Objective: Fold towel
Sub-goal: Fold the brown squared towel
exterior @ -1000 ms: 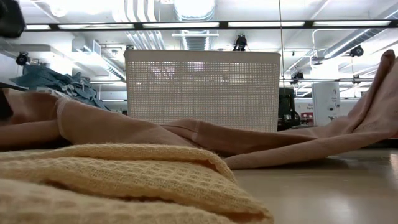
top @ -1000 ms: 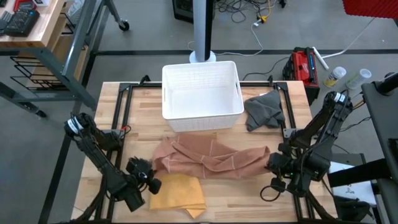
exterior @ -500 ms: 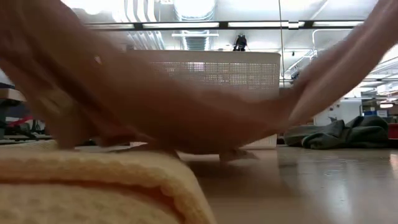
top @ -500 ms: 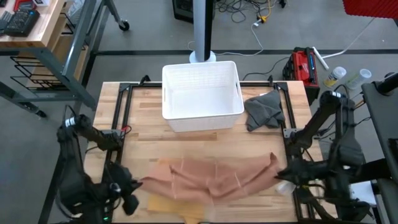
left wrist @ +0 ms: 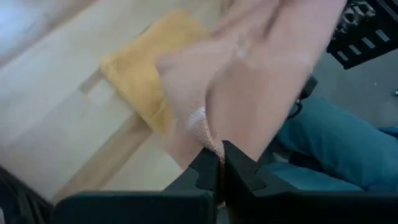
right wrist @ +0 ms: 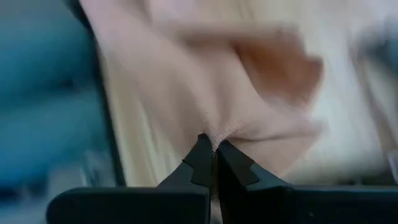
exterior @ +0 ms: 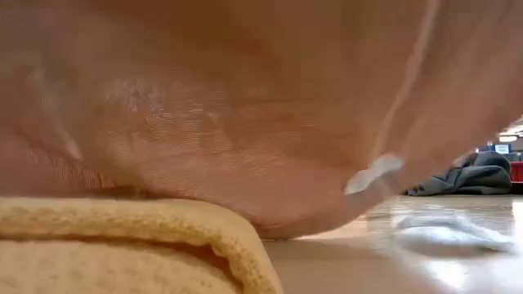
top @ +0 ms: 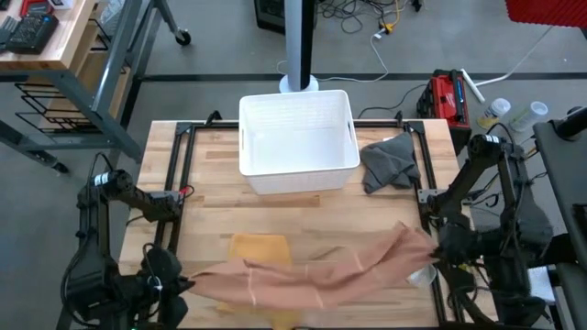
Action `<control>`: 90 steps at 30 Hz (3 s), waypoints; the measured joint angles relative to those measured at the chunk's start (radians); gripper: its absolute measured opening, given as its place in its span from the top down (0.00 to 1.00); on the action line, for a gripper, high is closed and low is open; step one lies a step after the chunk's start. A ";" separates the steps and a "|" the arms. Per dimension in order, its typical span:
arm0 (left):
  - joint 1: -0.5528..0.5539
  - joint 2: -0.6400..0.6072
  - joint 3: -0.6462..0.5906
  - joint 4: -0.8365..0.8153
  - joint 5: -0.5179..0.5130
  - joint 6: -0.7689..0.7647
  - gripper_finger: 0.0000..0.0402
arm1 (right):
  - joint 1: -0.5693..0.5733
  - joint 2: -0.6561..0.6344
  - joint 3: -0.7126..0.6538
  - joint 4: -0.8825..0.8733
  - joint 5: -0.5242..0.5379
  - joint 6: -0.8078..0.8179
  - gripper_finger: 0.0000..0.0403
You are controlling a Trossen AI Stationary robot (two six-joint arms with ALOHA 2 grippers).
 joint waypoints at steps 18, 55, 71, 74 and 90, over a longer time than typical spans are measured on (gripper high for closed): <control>0.099 -0.188 -0.228 0.000 -0.407 0.222 1.00 | -0.038 0.025 -0.085 -0.008 0.503 0.059 1.00; 0.104 -0.243 -0.737 0.526 0.207 0.046 0.95 | -0.066 0.000 -0.421 0.247 0.068 0.154 0.96; 0.101 -0.148 -0.738 0.679 0.462 -0.059 0.77 | -0.070 -0.013 -0.327 0.171 0.062 0.107 0.65; 0.100 -0.148 -0.705 0.677 0.436 -0.048 0.78 | -0.070 -0.017 -0.332 0.150 0.145 0.107 0.65; 0.211 -0.145 -0.735 0.564 0.012 0.085 0.87 | -0.145 -0.014 -0.433 0.136 0.299 0.327 0.77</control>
